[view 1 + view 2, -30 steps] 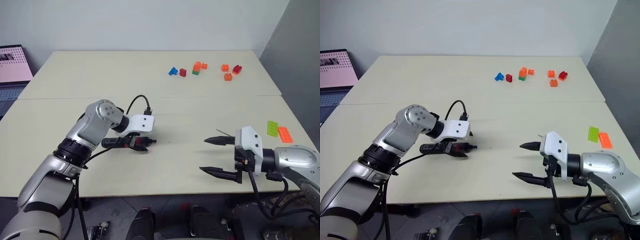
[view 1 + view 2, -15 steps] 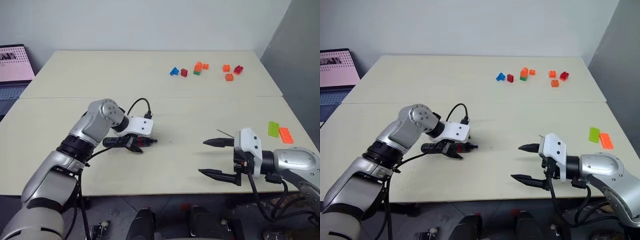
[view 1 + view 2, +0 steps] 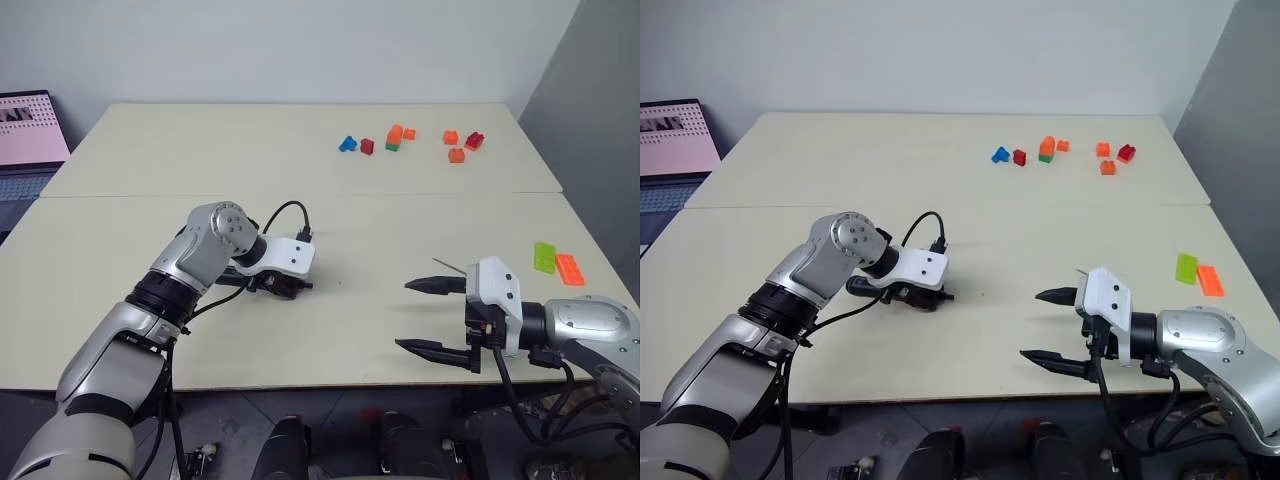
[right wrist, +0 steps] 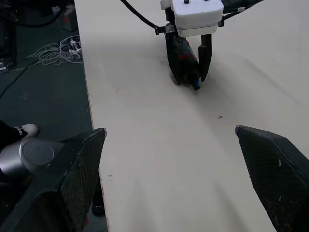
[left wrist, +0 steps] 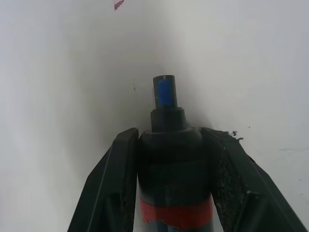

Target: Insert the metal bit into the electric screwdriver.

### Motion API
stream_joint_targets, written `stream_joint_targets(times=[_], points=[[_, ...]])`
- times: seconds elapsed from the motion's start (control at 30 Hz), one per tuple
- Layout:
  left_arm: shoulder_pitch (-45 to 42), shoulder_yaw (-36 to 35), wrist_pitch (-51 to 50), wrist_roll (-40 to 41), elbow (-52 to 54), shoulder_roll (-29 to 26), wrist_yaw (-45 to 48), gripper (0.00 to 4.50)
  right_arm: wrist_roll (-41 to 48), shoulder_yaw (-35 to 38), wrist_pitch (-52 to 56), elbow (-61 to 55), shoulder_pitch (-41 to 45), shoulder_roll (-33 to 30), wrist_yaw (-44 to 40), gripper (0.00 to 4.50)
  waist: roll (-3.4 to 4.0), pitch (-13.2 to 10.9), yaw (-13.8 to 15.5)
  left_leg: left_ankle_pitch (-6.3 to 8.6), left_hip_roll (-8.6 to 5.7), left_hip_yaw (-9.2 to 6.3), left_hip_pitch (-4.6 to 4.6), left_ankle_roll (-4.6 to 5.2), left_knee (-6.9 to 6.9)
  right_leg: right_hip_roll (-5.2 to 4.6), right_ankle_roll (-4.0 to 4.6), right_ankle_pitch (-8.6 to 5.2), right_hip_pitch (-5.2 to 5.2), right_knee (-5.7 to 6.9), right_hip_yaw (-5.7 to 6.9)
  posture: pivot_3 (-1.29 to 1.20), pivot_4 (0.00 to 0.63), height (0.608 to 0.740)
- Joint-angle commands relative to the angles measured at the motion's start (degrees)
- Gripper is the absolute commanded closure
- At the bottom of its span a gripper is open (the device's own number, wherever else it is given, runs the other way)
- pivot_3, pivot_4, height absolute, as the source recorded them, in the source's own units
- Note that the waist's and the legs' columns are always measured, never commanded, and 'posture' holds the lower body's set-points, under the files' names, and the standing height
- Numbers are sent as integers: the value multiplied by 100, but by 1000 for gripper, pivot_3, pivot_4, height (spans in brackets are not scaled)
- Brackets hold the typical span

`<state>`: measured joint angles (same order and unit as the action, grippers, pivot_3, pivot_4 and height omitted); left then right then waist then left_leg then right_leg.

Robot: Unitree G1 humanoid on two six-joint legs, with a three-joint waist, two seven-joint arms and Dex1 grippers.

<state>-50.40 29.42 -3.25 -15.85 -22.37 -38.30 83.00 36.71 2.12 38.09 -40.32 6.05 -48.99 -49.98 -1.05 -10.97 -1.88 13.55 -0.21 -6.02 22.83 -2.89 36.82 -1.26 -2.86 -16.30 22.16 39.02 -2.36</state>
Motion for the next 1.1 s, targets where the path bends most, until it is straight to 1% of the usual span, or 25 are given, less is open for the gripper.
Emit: stream_joint_targets(times=[0.03,0.2,0.3,0.4,0.5,0.57,0.7,0.73,0.8,0.97,1.1], points=[[36,12,-2,-122,-10,-70,-5,2832,22,98,-80,-202,5,-62,-11,0,0,0,-1,0,0,0,0,0,0,0,0,0,-1,0,0,0,150,740],[104,-132,44,42,164,-205,98,2832,107,179,-37,-215,63,-90,-13,0,0,0,-4,0,0,1,1,0,0,0,0,0,0,0,-1,0,150,740],[29,-398,-147,367,396,-135,87,2834,293,322,17,-195,156,-67,16,0,0,0,-8,0,1,1,2,0,0,0,0,0,2,0,-1,0,150,740],[-260,-963,-738,965,736,414,-410,2838,568,544,137,-138,327,-58,74,0,-1,-2,11,0,0,-1,10,0,2,0,0,0,6,-2,0,0,150,740],[-317,-1211,-1117,1152,979,711,-734,2838,681,645,220,-95,406,-102,82,0,-11,-7,86,0,-7,-14,22,0,13,-6,-5,3,4,-7,12,0,150,740],[-346,-1398,-1508,1361,1211,984,-1042,2838,779,771,275,-10,468,-159,48,0,-12,-7,72,0,-9,-8,22,0,13,-7,-6,3,2,-11,6,0,150,740],[-422,-2063,-2265,1846,1415,1807,-2215,2840,977,1020,386,224,805,-217,109,0,-12,-8,30,0,-10,-5,20,0,11,-9,-5,3,4,-9,3,0,150,740],[-348,-2219,-2241,1966,1480,2011,-2479,2841,1014,1061,412,271,886,-226,132,0,-14,-9,29,0,-11,-5,20,0,12,-9,-5,3,4,-7,2,0,150,740],[-121,-2368,-2197,1952,1628,2255,-3014,2842,1030,1097,444,323,964,-263,134,0,-15,-10,18,0,-9,-6,19,0,13,-9,-7,4,4,-7,2,0,150,740],[785,-2529,-2068,2186,2407,2692,-3837,2846,1025,1070,463,327,1052,-278,231,0,-2,-2,-9,0,-2,4,3,0,1,-4,-5,4,4,-5,-11,0,150,740],[1333,-2726,-2167,2376,2708,3032,-4467,2846,1051,1038,486,303,1124,-254,308,0,-4,-4,36,0,-9,-2,13,-1,10,-9,-3,7,5,-4,-5,0,150,740]])
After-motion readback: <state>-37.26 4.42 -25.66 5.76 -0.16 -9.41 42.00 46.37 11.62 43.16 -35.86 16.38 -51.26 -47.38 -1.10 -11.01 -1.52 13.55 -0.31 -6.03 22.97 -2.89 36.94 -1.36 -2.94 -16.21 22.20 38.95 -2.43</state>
